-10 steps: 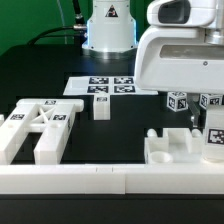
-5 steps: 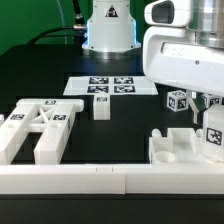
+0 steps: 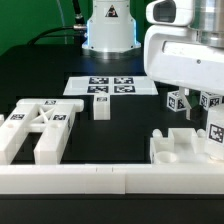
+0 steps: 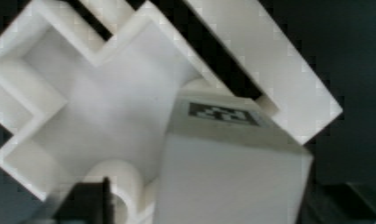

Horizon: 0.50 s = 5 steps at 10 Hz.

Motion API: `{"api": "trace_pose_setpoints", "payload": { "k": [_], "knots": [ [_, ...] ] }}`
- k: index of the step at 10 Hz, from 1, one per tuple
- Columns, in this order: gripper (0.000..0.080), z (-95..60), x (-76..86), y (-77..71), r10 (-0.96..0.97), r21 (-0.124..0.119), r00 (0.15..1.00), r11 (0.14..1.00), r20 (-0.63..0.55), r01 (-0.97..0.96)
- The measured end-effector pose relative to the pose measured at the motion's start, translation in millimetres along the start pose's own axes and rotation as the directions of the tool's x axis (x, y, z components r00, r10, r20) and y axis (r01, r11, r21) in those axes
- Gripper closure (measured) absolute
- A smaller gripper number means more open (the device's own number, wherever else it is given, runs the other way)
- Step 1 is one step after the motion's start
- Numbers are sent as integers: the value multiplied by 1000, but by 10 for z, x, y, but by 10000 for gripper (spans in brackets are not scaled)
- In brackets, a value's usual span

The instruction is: Assemble chair

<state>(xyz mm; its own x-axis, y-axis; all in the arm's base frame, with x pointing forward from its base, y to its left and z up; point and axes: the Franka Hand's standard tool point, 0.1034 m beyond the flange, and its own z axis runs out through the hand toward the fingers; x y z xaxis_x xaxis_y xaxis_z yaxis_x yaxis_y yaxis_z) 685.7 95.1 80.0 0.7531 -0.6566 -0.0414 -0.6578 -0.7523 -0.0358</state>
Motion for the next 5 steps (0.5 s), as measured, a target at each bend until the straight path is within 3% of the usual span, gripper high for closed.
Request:
{"api": "trace_pose_setpoints", "payload": {
  "k": [1,4,5],
  "knots": [
    [175,-9,21,-11,-60,7,998,998,-9,60],
    [151,3,17,4,-308,0,951,951,-9,308],
    [151,6,8,9,-427,-16,904,904,-12,427]
  ]
}}
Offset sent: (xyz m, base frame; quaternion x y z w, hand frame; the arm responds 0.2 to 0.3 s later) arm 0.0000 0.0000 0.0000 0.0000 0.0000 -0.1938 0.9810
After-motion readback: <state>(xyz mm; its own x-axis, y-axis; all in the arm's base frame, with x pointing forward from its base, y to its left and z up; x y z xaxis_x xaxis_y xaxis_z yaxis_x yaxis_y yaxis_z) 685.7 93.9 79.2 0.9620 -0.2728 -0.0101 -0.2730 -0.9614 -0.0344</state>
